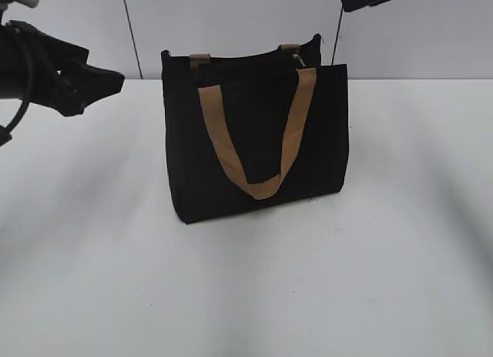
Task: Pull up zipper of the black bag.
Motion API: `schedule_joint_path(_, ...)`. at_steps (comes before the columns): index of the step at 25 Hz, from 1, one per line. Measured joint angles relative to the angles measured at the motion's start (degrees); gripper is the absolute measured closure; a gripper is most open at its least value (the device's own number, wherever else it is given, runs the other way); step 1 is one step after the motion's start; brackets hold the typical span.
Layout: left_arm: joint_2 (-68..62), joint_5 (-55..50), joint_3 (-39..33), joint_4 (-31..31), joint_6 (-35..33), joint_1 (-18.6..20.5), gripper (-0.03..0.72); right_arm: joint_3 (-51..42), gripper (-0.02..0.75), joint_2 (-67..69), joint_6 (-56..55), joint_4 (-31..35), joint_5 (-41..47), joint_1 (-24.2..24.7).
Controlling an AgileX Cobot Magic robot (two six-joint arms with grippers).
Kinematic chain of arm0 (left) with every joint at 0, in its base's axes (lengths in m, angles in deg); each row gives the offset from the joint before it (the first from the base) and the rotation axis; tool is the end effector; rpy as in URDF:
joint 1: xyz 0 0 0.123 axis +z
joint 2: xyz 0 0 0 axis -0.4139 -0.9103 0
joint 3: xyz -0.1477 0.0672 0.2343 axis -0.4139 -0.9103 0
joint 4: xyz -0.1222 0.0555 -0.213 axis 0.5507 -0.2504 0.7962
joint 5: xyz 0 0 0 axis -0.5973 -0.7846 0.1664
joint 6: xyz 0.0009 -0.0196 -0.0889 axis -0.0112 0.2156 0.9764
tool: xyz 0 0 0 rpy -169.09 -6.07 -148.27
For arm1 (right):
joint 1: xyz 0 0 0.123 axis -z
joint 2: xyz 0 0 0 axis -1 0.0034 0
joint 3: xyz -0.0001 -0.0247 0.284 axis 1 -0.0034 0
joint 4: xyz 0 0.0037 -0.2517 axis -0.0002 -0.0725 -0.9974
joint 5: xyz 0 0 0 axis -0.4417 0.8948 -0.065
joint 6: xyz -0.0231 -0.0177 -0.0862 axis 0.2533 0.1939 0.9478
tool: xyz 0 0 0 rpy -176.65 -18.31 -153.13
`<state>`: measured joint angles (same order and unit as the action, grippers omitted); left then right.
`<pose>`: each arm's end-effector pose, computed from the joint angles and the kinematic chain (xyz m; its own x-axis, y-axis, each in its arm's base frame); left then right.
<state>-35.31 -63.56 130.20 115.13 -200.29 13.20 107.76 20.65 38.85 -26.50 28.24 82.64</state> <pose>0.2902 -0.0883 0.2506 -0.1621 0.5379 -0.8273 0.6465 0.6913 0.3228 0.3787 0.0865 0.3299 -0.6016 -0.2701 -0.7518 -0.5496 0.8229 0.1441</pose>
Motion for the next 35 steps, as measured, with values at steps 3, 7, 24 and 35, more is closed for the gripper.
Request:
schedule_joint_path(3, 1.8, 0.0, -0.1, 0.0, 9.6, 0.0, 0.152, 0.0, 0.375, -2.1, 2.8, -1.0, 3.5, 0.0)
schedule_joint_path(7, 3.9, -0.3, 2.1, -11.8, 33.8, 0.0, 0.153, 0.0, 0.376, -3.8, 3.7, -5.6, 6.1, 0.0)
schedule_joint_path(24, 4.2, -35.8, 25.5, -99.2, 124.9, 0.0, 0.199, 0.0, 0.376, -10.5, -24.0, -33.4, 18.0, 0.4)
schedule_joint_path(35, 16.3, -39.2, 12.8, -99.2, 127.6, 0.1, 0.207, -13.2, 0.376, -24.3, -25.9, -31.3, 23.8, 6.7)
